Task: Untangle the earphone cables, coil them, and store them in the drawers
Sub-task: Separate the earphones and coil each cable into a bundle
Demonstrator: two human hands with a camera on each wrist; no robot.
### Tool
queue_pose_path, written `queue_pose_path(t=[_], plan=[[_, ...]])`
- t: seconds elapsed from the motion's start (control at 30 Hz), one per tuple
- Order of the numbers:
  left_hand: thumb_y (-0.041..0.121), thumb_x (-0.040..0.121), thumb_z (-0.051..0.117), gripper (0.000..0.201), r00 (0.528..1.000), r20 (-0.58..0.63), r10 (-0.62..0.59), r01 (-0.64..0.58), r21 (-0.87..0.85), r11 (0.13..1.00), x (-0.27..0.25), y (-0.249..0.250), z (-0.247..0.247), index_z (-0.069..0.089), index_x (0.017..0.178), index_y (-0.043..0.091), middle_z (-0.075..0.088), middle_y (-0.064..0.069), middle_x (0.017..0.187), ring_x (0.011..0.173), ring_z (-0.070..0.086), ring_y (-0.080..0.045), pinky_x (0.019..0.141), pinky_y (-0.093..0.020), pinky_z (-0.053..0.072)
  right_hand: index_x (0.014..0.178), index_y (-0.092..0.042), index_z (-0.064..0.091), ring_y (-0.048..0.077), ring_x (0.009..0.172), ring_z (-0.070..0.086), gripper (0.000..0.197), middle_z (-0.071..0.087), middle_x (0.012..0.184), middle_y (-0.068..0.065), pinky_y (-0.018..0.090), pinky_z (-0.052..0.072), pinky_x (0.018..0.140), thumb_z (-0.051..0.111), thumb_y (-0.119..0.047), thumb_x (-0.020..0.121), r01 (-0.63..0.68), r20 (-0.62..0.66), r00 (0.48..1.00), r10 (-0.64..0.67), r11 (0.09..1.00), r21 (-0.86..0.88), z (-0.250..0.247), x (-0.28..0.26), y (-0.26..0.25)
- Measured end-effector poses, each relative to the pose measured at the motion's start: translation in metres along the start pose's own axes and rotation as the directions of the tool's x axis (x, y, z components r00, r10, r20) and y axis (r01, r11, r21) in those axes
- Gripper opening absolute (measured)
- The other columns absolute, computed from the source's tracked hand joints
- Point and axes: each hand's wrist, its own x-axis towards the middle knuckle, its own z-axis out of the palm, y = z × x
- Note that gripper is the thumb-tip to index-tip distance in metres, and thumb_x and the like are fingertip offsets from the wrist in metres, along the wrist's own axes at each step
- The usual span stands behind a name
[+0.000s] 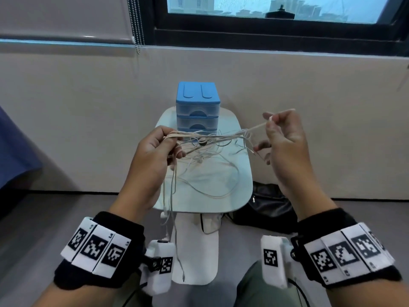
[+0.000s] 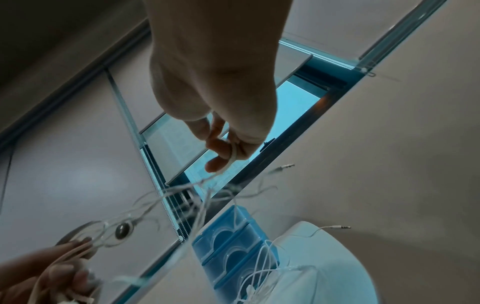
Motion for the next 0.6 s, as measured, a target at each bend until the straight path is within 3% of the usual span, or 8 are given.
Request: queue_pose_path(t=[0.13, 0.2, 0.27, 0.3, 0.37, 0.47, 0.6], plan=[[0.013, 0.108, 0.046, 0.028, 0.999, 0.026, -0.047, 0.049, -0.069, 0.996, -0.004, 0.003, -0.001, 0.063, 0.086, 0.016, 0.051, -0.001, 0.063, 0.065, 0.058, -0.015, 0.057, -0.022, 0.047, 0.091, -0.019, 0.053, 0.016, 0.063, 0.061, 0.013, 0.070, 0.099, 0.009, 0.018, 0.040, 0.046, 0.055, -0.017, 0.104, -0.039, 0.070, 0.997, 0.040, 0.999, -0.022, -0.001, -0.003, 0.003], [0.014, 0.108, 0.046, 0.029, 0.997, 0.054, -0.063, 0.068, -0.086, 0.994, -0.006, 0.006, 0.000, 0.064, 0.085, 0.016, 0.053, 0.001, 0.060, 0.063, 0.056, -0.016, 0.059, -0.025, 0.044, 0.087, -0.015, 0.058, 0.014, 0.059, 0.058, 0.014, 0.069, 0.080, 0.005, 0.023, 0.041, 0.047, 0.060, -0.013, 0.100, -0.088, 0.085, 0.992, 0.095, 0.993, -0.083, -0.001, -0.005, 0.009], [0.012, 0.107, 0.046, 0.028, 0.989, 0.109, -0.096, 0.106, -0.086, 0.991, -0.009, 0.008, 0.000, 0.065, 0.087, 0.017, 0.056, 0.002, 0.061, 0.062, 0.056, -0.015, 0.058, -0.027, 0.042, 0.080, -0.017, 0.064, 0.014, 0.062, 0.058, 0.015, 0.069, 0.074, 0.000, 0.027, 0.044, 0.054, 0.065, -0.014, 0.095, -0.138, 0.064, 0.986, 0.151, 0.975, -0.174, 0.000, -0.008, 0.018], [0.011, 0.107, 0.046, 0.025, 0.983, 0.142, -0.116, 0.129, -0.086, 0.988, -0.010, 0.010, 0.001, 0.065, 0.091, 0.017, 0.056, 0.001, 0.062, 0.062, 0.056, -0.015, 0.055, -0.027, 0.042, 0.081, -0.020, 0.067, 0.014, 0.067, 0.061, 0.013, 0.071, 0.078, -0.002, 0.029, 0.047, 0.060, 0.067, -0.015, 0.094, -0.158, 0.060, 0.983, 0.173, 0.966, -0.206, 0.001, -0.010, 0.022], [0.009, 0.106, 0.047, 0.020, 0.967, 0.200, -0.155, 0.179, -0.106, 0.978, -0.013, 0.013, 0.002, 0.065, 0.100, 0.015, 0.057, -0.002, 0.064, 0.062, 0.058, -0.016, 0.050, -0.026, 0.044, 0.099, -0.024, 0.071, 0.014, 0.090, 0.067, 0.009, 0.073, 0.099, -0.004, 0.031, 0.052, 0.076, 0.068, -0.018, 0.093, -0.167, 0.077, 0.979, 0.191, 0.954, -0.248, 0.005, -0.016, 0.025], [0.006, 0.105, 0.047, 0.020, 0.950, 0.246, -0.193, 0.242, -0.189, 0.952, -0.016, 0.018, 0.002, 0.063, 0.115, 0.014, 0.058, -0.006, 0.068, 0.063, 0.060, -0.018, 0.050, -0.026, 0.048, 0.123, -0.031, 0.062, 0.015, 0.118, 0.057, 0.034, 0.059, 0.125, -0.005, 0.032, 0.047, 0.095, 0.069, -0.020, 0.091, -0.101, 0.091, 0.987, 0.136, 0.945, -0.311, 0.011, -0.030, 0.021], [0.004, 0.104, 0.047, 0.028, 0.941, 0.286, -0.183, 0.272, -0.312, 0.910, -0.016, 0.026, 0.003, 0.058, 0.127, 0.016, 0.065, -0.009, 0.080, 0.075, 0.066, -0.023, 0.059, -0.031, 0.055, 0.117, -0.040, 0.058, 0.019, 0.128, 0.043, 0.037, 0.050, 0.126, -0.013, 0.049, 0.038, 0.110, 0.067, -0.038, 0.081, 0.032, 0.094, 0.996, 0.001, 0.936, -0.351, 0.018, -0.051, 0.002]])
